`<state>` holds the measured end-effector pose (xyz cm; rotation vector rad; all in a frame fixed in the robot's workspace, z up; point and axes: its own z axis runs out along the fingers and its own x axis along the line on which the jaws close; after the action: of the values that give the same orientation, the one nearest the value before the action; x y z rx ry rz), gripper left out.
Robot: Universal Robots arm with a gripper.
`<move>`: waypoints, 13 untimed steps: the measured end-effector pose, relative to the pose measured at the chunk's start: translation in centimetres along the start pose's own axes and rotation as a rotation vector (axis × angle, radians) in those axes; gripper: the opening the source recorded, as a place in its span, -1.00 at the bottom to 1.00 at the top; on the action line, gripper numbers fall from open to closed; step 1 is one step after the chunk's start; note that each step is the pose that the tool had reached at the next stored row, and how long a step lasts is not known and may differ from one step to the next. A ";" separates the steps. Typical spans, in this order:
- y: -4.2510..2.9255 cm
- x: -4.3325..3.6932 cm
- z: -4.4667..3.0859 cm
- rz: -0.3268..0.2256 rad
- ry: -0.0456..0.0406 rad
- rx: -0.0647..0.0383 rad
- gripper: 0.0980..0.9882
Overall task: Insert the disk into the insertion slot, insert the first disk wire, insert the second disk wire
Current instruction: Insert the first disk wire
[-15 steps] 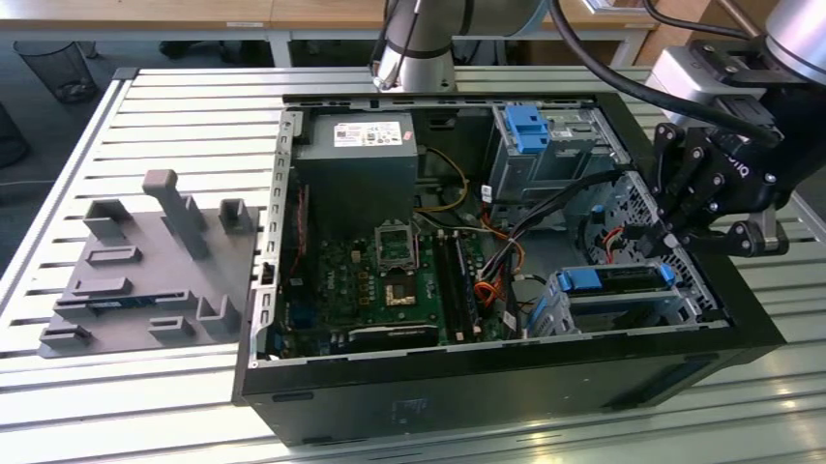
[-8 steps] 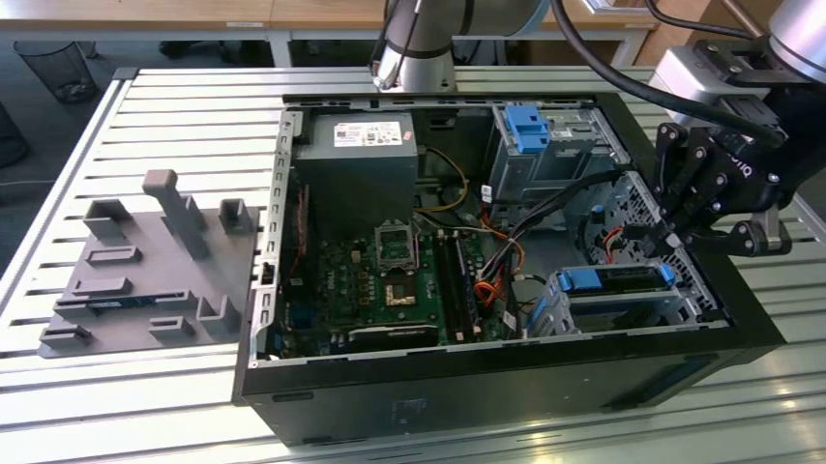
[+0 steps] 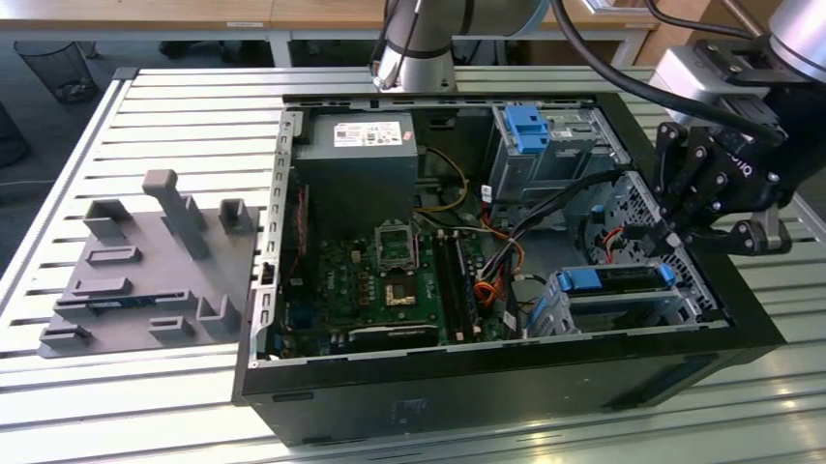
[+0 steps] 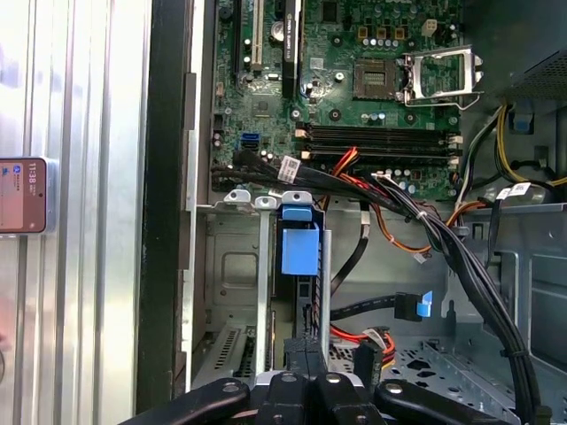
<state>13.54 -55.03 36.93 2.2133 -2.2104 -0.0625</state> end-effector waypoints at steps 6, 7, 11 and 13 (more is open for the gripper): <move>0.00 -0.70 0.03 0.000 -0.0002 0.000 -0.98; 0.00 -0.87 0.03 0.001 -0.0001 0.000 -0.98; 0.00 -1.28 0.06 0.001 -0.0002 0.000 -0.98; 0.00 -1.37 0.06 0.001 -0.0002 0.000 -0.98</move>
<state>13.54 -53.66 36.89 2.2119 -2.2120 -0.0626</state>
